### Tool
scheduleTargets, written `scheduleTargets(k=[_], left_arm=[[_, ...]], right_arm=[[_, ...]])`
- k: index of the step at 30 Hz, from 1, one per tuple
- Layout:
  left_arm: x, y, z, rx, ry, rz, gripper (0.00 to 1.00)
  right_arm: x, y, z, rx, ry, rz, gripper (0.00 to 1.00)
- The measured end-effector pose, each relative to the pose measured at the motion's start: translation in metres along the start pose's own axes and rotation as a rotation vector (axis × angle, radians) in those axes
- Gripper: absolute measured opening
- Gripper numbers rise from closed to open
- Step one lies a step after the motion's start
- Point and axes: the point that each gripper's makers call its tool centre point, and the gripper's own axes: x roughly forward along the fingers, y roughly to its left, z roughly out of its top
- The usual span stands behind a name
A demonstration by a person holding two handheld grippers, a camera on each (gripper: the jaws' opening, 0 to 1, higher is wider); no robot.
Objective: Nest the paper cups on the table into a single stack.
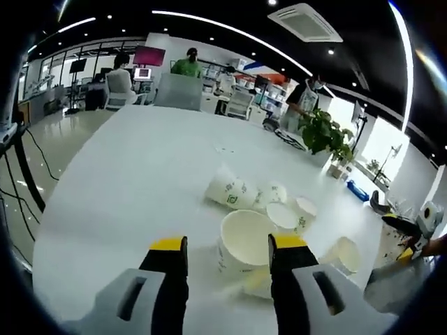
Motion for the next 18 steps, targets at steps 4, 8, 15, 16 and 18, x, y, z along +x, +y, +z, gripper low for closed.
scheduleTargets(k=[4, 8, 15, 16, 18], left_arm=[[0.012, 0.008, -0.002, -0.016, 0.022, -0.004, 0.39], [0.023, 0.015, -0.007, -0.012, 0.057, -0.004, 0.33], [0.027, 0.002, -0.011, -0.016, 0.081, -0.018, 0.18], [0.028, 0.002, -0.011, -0.016, 0.083, -0.019, 0.16], [0.029, 0.0, -0.01, -0.015, 0.085, -0.019, 0.14]], right_arm=[[0.0, -0.002, 0.0, 0.001, -0.004, -0.004, 0.88], [0.0, -0.002, -0.002, -0.005, 0.004, -0.006, 0.86], [0.001, -0.001, -0.006, -0.015, 0.023, -0.001, 0.83], [0.001, -0.001, -0.006, -0.019, 0.024, 0.002, 0.83], [0.001, 0.001, -0.007, -0.027, 0.029, 0.007, 0.82]])
